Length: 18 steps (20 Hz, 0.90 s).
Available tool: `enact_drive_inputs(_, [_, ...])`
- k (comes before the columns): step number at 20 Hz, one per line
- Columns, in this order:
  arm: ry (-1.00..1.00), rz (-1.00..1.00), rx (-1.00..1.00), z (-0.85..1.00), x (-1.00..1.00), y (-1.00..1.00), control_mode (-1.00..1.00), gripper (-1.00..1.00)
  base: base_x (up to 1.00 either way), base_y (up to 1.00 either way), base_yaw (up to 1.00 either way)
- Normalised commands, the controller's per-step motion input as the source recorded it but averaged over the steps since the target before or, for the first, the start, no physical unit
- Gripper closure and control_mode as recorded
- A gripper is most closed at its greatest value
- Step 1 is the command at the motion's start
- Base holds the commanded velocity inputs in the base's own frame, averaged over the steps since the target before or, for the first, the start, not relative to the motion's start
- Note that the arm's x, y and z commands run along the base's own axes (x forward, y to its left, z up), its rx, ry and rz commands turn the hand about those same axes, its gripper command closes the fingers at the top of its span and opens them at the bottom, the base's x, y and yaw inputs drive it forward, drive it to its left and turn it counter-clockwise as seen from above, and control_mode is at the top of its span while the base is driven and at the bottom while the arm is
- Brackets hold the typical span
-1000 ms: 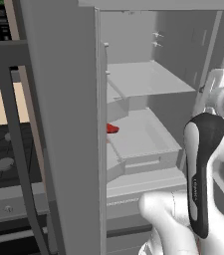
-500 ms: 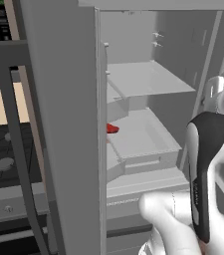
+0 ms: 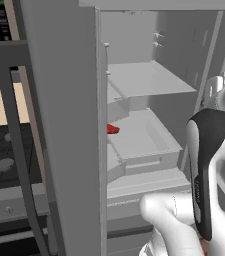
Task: Place the steak on the counter behind the older steak on the same shelf of the fridge to maintain FIFO order. Close the fridge door when finished.
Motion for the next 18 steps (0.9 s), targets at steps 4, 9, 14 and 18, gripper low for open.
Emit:
enact_drive_inputs(4, [0.02, 0.0, -0.03, -0.11, -0.29, 0.02, -1.0, -1.0, 0.0, 0.0, 0.0])
enact_drive_inputs(9, [0.0, 0.0, -0.01, -0.13, -0.59, 0.01, 1.0, -1.0, -0.18, 0.0, 0.0])
enact_drive_inputs(14, [0.0, 0.0, 0.0, 0.0, 0.0, 0.0, 1.0, -1.0, -0.92, 0.0, 0.0])
enact_drive_inputs(18, [0.0, 0.0, 0.0, 0.0, 0.0, 0.0, 1.0, -1.0, -0.66, 0.01, 0.0])
